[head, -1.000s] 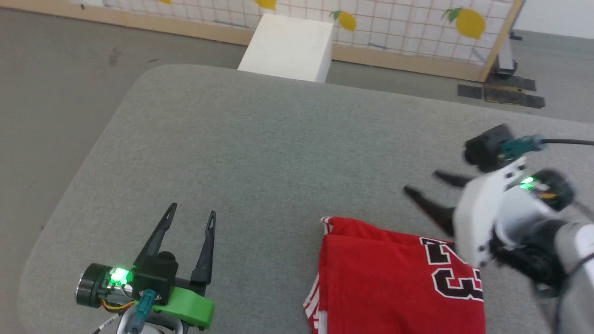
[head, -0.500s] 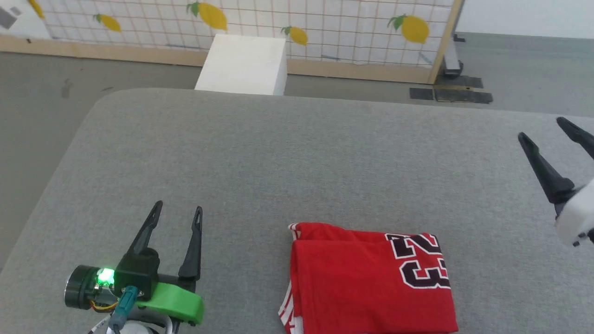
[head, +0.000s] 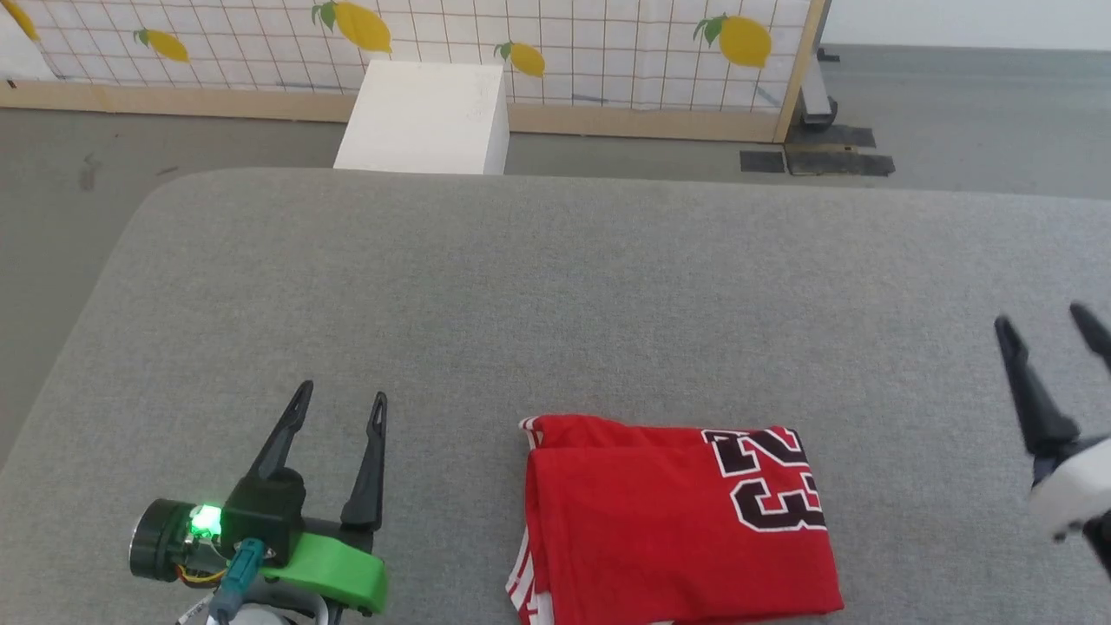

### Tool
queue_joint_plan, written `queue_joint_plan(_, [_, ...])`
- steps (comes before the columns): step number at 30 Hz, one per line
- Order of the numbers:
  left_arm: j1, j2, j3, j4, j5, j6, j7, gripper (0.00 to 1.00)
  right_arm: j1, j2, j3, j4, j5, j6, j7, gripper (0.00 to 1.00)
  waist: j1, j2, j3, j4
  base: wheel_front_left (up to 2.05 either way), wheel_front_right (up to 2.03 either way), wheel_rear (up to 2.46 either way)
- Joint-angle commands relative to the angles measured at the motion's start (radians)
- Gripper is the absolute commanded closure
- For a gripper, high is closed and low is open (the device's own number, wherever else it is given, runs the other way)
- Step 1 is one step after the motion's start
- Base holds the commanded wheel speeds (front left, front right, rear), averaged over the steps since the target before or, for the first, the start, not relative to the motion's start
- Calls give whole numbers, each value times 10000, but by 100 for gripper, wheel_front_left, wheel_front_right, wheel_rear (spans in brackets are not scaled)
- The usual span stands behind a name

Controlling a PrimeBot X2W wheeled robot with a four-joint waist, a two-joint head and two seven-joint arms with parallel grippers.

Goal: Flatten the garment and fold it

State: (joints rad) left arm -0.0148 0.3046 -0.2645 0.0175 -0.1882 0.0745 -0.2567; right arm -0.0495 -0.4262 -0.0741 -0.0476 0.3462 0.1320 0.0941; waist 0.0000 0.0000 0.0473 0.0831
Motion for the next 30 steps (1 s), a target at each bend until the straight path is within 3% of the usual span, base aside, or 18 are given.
queue_joint_plan(1, [96,13,-9,-30,-118,-24,13,0,263,181,-72,-63,-116,-13,83,0,0,0,35,3,0,0,0])
queue_joint_plan(7, [12,-16,-182,-7,-91,-41,67,0,1029,763,335,-111,172,-13,1643,0,0,0,239,131,0,0,0])
queue_joint_plan(12, [-49,-89,-293,35,-119,-20,126,0,1304,1010,738,-145,1180,-13,4096,0,0,0,513,356,0,0,0])
queue_joint_plan(19, [-262,-124,-396,-4,-10,48,72,0,911,1439,530,-357,2419,-13,7517,0,0,0,1141,740,0,0,0])
queue_joint_plan(24, [-513,-217,-519,18,81,56,34,0,509,1849,350,-184,2357,-13,8595,0,0,0,1519,1027,0,0,0])
queue_joint_plan(30, [-734,-319,-624,78,154,74,-2,0,228,2222,525,174,2031,-13,9147,0,0,0,1830,1306,0,0,0])
